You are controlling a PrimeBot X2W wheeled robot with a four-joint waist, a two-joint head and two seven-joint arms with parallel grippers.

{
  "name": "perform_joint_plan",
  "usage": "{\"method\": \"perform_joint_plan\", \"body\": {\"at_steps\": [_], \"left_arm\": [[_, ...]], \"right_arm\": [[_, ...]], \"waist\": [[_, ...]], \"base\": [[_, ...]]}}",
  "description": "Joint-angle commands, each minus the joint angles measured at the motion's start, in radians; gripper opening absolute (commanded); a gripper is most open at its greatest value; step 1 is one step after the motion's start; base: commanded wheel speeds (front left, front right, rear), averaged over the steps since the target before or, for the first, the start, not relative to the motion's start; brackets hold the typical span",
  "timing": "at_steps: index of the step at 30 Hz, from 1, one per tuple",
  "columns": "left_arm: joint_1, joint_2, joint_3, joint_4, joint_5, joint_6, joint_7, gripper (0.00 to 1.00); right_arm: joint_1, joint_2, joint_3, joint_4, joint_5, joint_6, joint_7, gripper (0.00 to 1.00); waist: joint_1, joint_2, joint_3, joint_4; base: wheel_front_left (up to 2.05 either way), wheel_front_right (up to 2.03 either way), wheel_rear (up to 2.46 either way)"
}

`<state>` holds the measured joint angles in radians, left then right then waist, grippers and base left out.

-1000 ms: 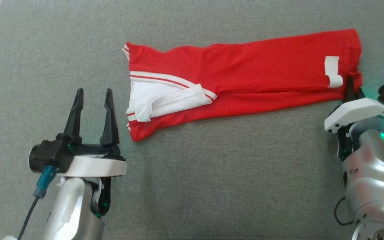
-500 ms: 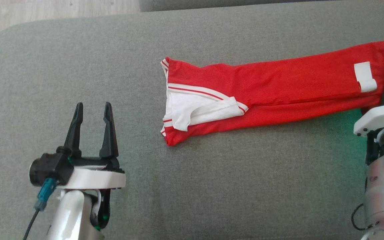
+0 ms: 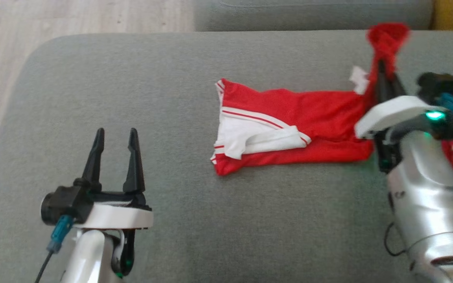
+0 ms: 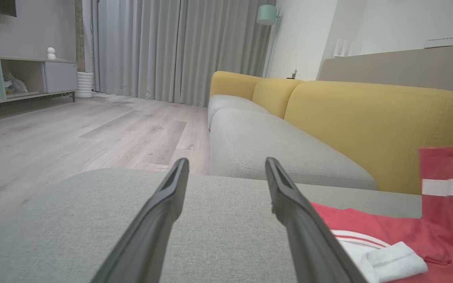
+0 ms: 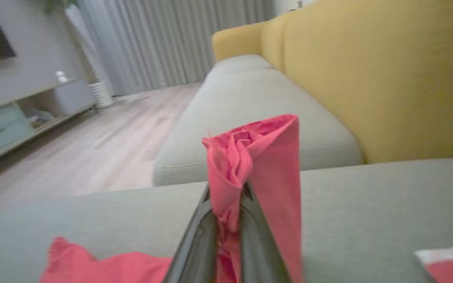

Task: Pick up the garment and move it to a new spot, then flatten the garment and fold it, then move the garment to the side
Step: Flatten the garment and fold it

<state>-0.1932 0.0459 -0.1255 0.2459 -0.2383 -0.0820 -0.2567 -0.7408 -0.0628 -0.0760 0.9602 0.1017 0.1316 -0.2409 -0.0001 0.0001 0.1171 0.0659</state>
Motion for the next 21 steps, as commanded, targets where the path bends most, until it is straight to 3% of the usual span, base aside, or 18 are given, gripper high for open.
{"method": "perform_joint_plan", "body": {"at_steps": [1,4,8,15,21], "left_arm": [[-0.02,0.004,0.025,-0.033,-0.011,0.002,-0.005,1.0],[-0.024,0.004,0.012,-0.033,-0.016,0.003,-0.005,1.0],[-0.035,0.004,-0.02,-0.032,-0.03,0.007,-0.005,1.0],[-0.047,0.004,-0.068,-0.029,-0.054,0.02,-0.005,1.0],[-0.049,0.004,-0.053,-0.018,-0.047,0.017,-0.005,1.0]], "right_arm": [[-0.04,0.012,0.064,-0.038,0.039,-0.001,-0.015,0.0],[-0.023,0.012,0.232,-0.081,0.166,-0.001,-0.002,0.0],[0.005,0.012,0.383,-0.125,0.265,-0.001,0.02,0.0],[0.031,0.012,0.485,-0.102,0.349,-0.001,0.021,0.0],[0.057,0.012,0.573,-0.068,0.372,-0.001,0.011,0.0]], "waist": [[0.0001,-0.0001,-0.006,0.023],[0.0001,-0.0001,-0.002,0.054],[0.0001,-0.0001,0.007,0.104],[0.0001,-0.0001,0.025,0.18],[0.0001,-0.0001,0.032,0.217]], "base": [[0.0,0.0,0.0],[0.0,0.0,0.0],[0.0,0.0,0.0],[0.0,0.0,0.0],[0.0,0.0,0.0]]}}
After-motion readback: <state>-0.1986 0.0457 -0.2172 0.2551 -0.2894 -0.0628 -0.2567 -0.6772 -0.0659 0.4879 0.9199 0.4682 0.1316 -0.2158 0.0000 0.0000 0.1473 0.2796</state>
